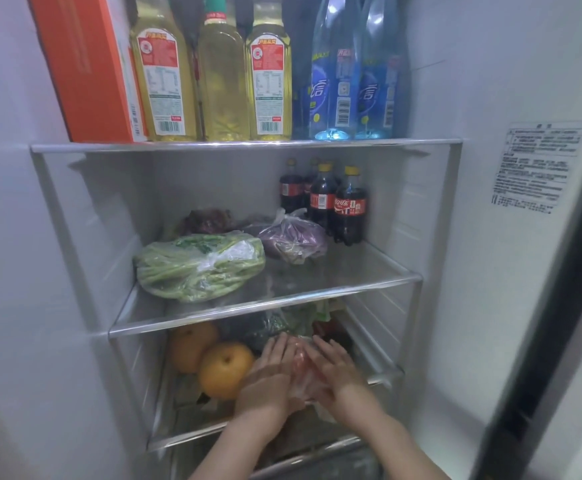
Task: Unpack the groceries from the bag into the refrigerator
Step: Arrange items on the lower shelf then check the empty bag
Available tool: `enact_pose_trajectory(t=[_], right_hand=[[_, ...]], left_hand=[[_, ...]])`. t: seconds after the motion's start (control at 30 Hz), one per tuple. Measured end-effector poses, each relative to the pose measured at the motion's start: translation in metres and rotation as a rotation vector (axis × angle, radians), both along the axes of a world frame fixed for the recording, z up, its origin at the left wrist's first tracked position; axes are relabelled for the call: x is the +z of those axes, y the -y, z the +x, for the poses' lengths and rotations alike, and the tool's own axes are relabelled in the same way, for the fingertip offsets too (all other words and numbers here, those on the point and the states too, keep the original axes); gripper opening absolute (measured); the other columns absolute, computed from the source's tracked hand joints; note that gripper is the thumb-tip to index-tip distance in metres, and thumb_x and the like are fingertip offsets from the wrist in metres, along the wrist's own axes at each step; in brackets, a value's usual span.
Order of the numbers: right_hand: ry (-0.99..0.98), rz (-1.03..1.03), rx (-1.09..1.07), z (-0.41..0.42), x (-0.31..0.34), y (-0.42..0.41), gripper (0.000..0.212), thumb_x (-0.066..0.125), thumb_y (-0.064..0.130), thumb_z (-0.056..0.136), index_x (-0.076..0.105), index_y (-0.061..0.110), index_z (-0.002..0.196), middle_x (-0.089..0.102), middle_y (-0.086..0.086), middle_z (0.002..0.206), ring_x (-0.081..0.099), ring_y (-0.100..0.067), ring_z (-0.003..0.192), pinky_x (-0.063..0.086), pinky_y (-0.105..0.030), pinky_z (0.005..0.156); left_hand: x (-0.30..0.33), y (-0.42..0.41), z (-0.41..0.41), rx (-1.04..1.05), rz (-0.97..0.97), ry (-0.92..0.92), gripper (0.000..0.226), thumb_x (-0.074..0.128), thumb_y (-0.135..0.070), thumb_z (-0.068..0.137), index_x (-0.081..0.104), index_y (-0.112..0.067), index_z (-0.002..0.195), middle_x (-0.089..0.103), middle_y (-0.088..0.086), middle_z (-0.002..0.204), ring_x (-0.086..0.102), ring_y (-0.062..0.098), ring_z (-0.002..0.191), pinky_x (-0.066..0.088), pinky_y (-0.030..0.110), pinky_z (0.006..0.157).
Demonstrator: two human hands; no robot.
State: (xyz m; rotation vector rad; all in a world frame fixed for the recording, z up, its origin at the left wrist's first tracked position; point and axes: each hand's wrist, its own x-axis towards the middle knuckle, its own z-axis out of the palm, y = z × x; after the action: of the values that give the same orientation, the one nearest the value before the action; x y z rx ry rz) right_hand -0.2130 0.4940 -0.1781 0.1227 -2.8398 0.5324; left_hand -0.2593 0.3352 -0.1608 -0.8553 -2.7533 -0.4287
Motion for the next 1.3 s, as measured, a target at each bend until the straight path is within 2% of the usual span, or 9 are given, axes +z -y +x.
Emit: enact_pose_trajectory(t=[0.07, 0.2, 0.37, 0.53, 0.73, 0.83, 0.9, 1.17, 1.3], right_hand=[[-0.035, 0.051, -0.002, 0.003, -0.003, 0.006, 0.071, 0.030, 0.048, 0.082, 0.006, 0.041, 0.149, 0.004, 0.019, 0.158, 0.000, -0.013, 0.146, 0.020, -0.038, 0.117], [-0.024, 0.085, -0.113, -0.002, -0.009, 0.022, 0.078, 0.037, 0.053, 0.074, 0.030, 0.024, 0.146, 0.036, 0.012, 0.150, 0.034, -0.017, 0.138, 0.042, -0.038, 0.101], [-0.086, 0.079, -0.139, -0.019, -0.006, 0.030, 0.063, 0.040, 0.044, 0.070, 0.044, 0.021, 0.129, 0.062, 0.008, 0.127, 0.062, -0.017, 0.112, 0.053, -0.036, 0.083], [-0.073, 0.004, -0.174, -0.038, -0.011, 0.030, 0.053, 0.038, 0.042, 0.073, 0.043, 0.025, 0.123, 0.069, 0.011, 0.114, 0.068, -0.011, 0.098, 0.055, -0.032, 0.077], [-0.081, 0.053, -0.237, -0.025, -0.013, 0.020, 0.080, 0.039, 0.053, 0.056, 0.041, 0.032, 0.133, 0.056, 0.009, 0.133, 0.050, -0.014, 0.120, 0.055, -0.041, 0.076], [-0.181, -0.035, -0.166, 0.006, -0.018, 0.018, 0.085, 0.047, 0.050, 0.064, 0.032, 0.026, 0.144, 0.040, -0.001, 0.148, 0.040, -0.023, 0.133, 0.049, -0.044, 0.094], [-0.272, -0.096, -0.160, 0.032, -0.028, 0.023, 0.087, 0.050, 0.048, 0.070, 0.021, 0.025, 0.149, 0.036, -0.005, 0.151, 0.041, -0.029, 0.133, 0.043, -0.045, 0.102], [-0.343, -0.092, -0.184, 0.160, -0.068, 0.076, 0.099, 0.063, 0.045, 0.076, 0.001, 0.032, 0.151, 0.020, 0.001, 0.156, 0.040, -0.032, 0.134, 0.046, -0.048, 0.098], [-0.269, -0.096, -0.271, 0.228, -0.092, 0.131, 0.093, 0.071, 0.032, 0.081, 0.011, 0.027, 0.151, 0.026, -0.005, 0.155, 0.032, -0.030, 0.139, 0.043, -0.048, 0.101]], left_hand=[[-0.018, 0.000, -0.008, 0.005, 0.031, -0.050, 0.056, 0.041, -0.046, 0.085, 0.055, -0.018, 0.131, 0.040, -0.006, 0.141, 0.057, 0.016, 0.121, 0.050, 0.027, 0.091], [-0.022, -0.004, -0.011, 0.006, -0.002, 0.004, 0.054, 0.022, -0.038, 0.098, 0.064, -0.014, 0.123, 0.061, 0.006, 0.129, 0.063, 0.022, 0.113, 0.053, 0.030, 0.085], [-0.039, -0.011, -0.026, -0.029, 0.050, -0.069, 0.076, 0.037, -0.028, 0.080, 0.014, -0.010, 0.150, 0.016, 0.010, 0.157, 0.019, 0.024, 0.143, 0.010, 0.025, 0.110], [-0.054, -0.021, -0.061, -0.014, 0.028, -0.148, 0.085, 0.036, -0.032, 0.079, -0.003, -0.011, 0.151, -0.011, 0.009, 0.159, -0.013, 0.020, 0.146, 0.024, 0.033, 0.102], [-0.040, -0.016, -0.037, 0.017, -0.023, -0.135, 0.074, 0.036, -0.034, 0.081, 0.014, -0.018, 0.151, -0.009, 0.004, 0.160, 0.003, 0.023, 0.146, -0.004, 0.035, 0.116], [-0.031, -0.009, 0.005, 0.056, 0.002, -0.240, 0.048, 0.036, -0.035, 0.089, 0.040, -0.020, 0.135, 0.023, 0.010, 0.155, 0.042, 0.028, 0.131, 0.020, 0.041, 0.112], [-0.023, 0.003, 0.040, 0.042, 0.049, -0.237, 0.070, 0.059, -0.034, 0.074, 0.041, -0.020, 0.140, 0.039, 0.010, 0.148, 0.050, 0.028, 0.128, 0.043, 0.040, 0.102], [-0.061, 0.078, 0.162, -0.036, 0.112, 0.075, 0.102, 0.077, -0.042, 0.047, 0.041, -0.024, 0.140, 0.030, 0.004, 0.154, 0.037, 0.024, 0.137, 0.047, 0.035, 0.099], [-0.100, 0.143, 0.222, -0.164, 0.245, 0.159, 0.085, 0.064, -0.036, 0.079, 0.019, -0.026, 0.150, -0.008, -0.005, 0.157, -0.008, 0.016, 0.145, 0.006, 0.026, 0.115]])
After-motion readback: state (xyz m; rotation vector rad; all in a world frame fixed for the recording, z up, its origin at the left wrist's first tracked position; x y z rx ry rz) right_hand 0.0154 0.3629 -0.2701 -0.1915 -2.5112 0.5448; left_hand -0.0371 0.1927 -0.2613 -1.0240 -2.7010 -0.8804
